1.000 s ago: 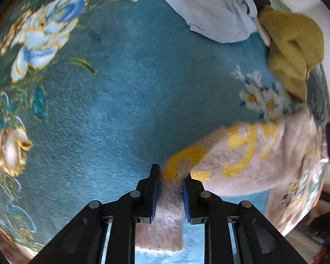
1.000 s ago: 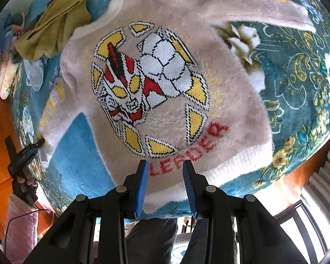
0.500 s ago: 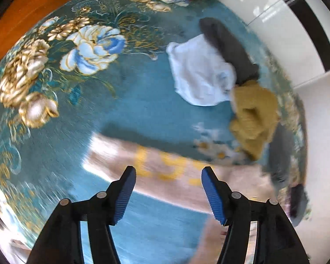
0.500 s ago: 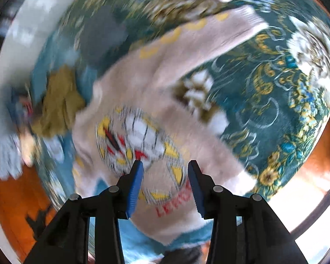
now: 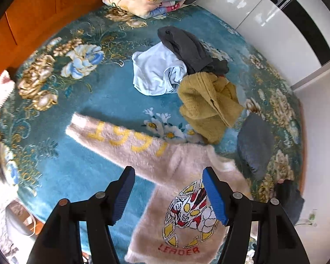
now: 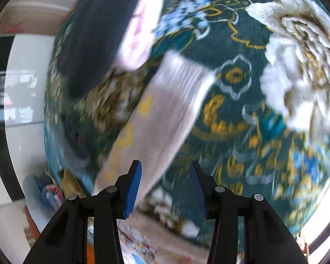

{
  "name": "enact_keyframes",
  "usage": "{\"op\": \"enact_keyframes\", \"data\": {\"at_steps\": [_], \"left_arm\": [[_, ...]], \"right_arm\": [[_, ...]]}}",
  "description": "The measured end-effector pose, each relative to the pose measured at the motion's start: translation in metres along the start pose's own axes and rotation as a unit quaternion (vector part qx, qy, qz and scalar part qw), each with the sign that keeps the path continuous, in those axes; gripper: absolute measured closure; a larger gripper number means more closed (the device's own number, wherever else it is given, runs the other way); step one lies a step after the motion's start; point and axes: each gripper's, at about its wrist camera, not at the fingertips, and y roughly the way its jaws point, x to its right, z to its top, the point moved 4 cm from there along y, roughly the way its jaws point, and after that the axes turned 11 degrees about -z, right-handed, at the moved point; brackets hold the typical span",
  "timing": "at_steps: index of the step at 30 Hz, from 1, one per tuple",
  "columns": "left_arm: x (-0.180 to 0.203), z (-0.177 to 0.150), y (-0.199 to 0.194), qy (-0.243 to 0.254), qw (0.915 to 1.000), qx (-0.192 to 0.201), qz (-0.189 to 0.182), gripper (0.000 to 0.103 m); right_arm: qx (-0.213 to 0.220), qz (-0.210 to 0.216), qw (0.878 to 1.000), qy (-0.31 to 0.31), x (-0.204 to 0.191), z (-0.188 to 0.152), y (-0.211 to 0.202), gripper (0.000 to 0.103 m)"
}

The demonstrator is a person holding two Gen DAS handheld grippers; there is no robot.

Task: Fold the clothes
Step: 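Grasp the other sleeve cuff with the right gripper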

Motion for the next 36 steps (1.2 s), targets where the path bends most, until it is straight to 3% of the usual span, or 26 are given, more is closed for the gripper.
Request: {"op": "enact_keyframes", "data": {"at_steps": [8, 14, 17, 18, 19, 21, 24, 27, 31, 36], "left_arm": [[0.033, -0.026, 0.011, 0.017, 0.9987, -0.027, 0.040, 0.035], [0.042, -0.036, 0.013, 0.017, 0.9980, -0.035, 0.050, 0.035], [0.045, -0.042, 0.012, 0.017, 0.9978, -0.040, 0.051, 0.035], [0.046, -0.043, 0.011, 0.018, 0.9978, -0.040, 0.050, 0.035], [0.046, -0.044, 0.010, 0.019, 0.9978, -0.039, 0.049, 0.035], [0.045, -0.044, 0.006, 0.017, 0.9981, -0.037, 0.046, 0.035], [0.040, -0.044, 0.000, 0.009, 0.9986, -0.033, 0.040, 0.035], [0.029, -0.044, -0.007, -0.003, 0.9991, -0.028, 0.032, 0.035], [0.006, -0.042, -0.019, -0.028, 0.9993, -0.018, 0.020, 0.035], [-0.034, -0.033, -0.036, -0.048, 0.9988, -0.004, 0.004, 0.035]], "right_arm": [[-0.005, 0.000, 0.999, 0.045, 0.019, 0.059, 0.037, 0.057], [-0.003, 0.032, 0.996, 0.089, 0.017, 0.070, 0.049, 0.054], [-0.004, 0.026, 0.997, 0.079, 0.010, 0.071, 0.051, 0.054], [-0.005, 0.021, 0.997, 0.075, 0.008, 0.072, 0.051, 0.059], [-0.007, 0.015, 0.997, 0.073, 0.007, 0.072, 0.052, 0.072], [-0.008, 0.006, 0.997, 0.070, 0.004, 0.073, 0.050, 0.090], [0.001, 0.009, 0.998, 0.059, -0.006, 0.070, 0.038, 0.094], [0.030, 0.028, 0.999, 0.020, -0.031, 0.060, 0.008, 0.095], [0.075, 0.051, 0.993, -0.076, -0.078, 0.030, -0.042, 0.095], [0.115, 0.081, 0.963, -0.230, -0.155, -0.023, -0.102, 0.095]]}}
